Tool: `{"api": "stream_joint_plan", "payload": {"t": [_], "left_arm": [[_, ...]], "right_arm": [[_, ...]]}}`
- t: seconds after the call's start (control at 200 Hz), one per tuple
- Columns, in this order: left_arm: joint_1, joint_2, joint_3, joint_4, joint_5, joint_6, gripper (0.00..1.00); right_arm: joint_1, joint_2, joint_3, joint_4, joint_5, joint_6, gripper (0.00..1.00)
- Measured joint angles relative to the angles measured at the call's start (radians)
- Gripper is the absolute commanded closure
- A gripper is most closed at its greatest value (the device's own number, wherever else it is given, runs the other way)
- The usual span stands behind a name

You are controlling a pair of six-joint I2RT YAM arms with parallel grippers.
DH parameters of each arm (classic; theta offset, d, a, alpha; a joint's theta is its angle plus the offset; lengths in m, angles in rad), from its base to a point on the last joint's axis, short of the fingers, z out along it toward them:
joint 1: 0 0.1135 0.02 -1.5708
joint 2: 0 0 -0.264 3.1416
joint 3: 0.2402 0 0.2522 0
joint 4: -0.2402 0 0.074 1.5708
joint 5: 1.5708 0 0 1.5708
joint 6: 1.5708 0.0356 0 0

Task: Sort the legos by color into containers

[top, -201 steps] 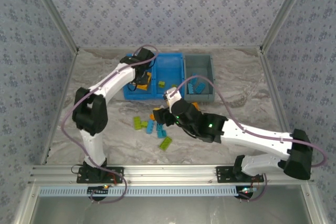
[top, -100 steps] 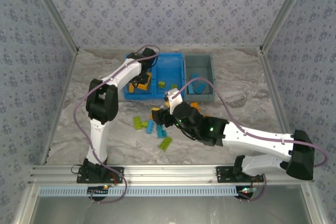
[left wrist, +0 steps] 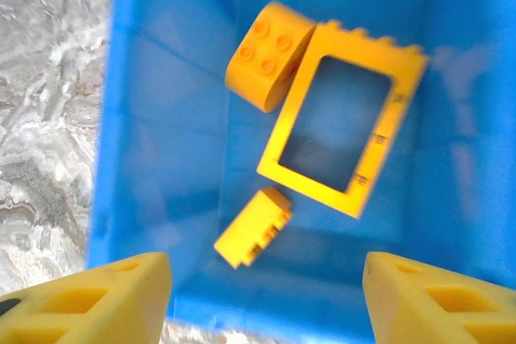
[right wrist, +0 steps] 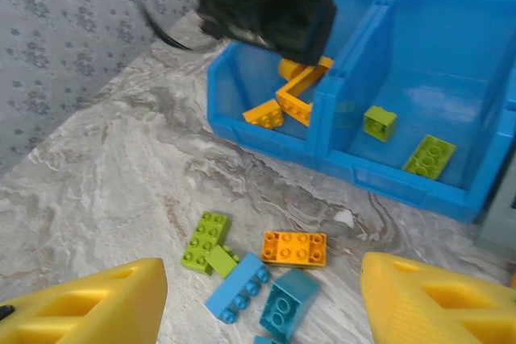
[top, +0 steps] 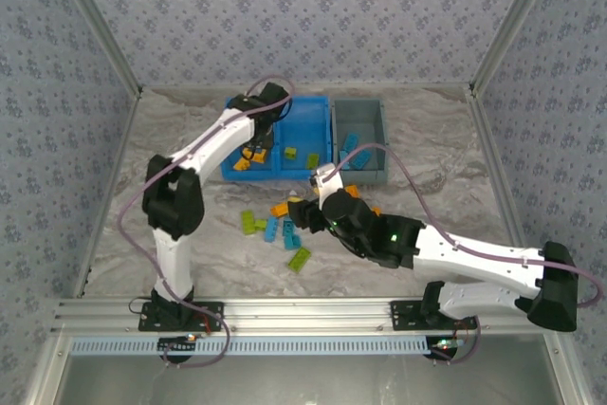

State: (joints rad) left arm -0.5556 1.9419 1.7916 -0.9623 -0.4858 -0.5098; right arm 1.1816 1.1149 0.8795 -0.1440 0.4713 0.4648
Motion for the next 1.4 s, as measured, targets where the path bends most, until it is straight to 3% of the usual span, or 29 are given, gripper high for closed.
{"api": "stream_joint_plan", "payload": {"t": [0.185,0.395,0.62,0.879,0.984,1.184,1.399], "left_arm": [[-0.100,-0.348,-0.119,0.060,0.034,-0.056,0.30],[-0.238,-0.681,-0.312,0.161,0.167,-0.057,0.25],[-0.337,-0.888,-0.602,0.206,0.277,-0.134,0.25],[-0.475,-1.018,-0.871,0.253,0.294,-0.275,0.25],[-0.516,-1.059,-0.926,0.248,0.254,-0.332,0.24],[-0.534,-1.219,-1.018,0.206,0.155,-0.429,0.25],[-0.538,-1.359,-1.078,0.154,0.105,-0.494,0.25]], "right_arm": [[0.000,-0.009,-0.003,-0.095,0.041,0.042,0.34],[0.000,-0.009,-0.013,-0.255,0.095,0.143,0.34],[-0.035,-0.018,-0.031,-0.414,0.098,0.190,0.34],[-0.123,-0.064,-0.056,-0.461,0.032,0.196,0.31],[-0.107,0.003,-0.055,-0.401,-0.021,0.199,0.25],[-0.070,0.272,-0.013,-0.270,-0.142,0.253,0.20],[-0.069,0.499,0.185,-0.269,-0.203,0.394,0.22]]}}
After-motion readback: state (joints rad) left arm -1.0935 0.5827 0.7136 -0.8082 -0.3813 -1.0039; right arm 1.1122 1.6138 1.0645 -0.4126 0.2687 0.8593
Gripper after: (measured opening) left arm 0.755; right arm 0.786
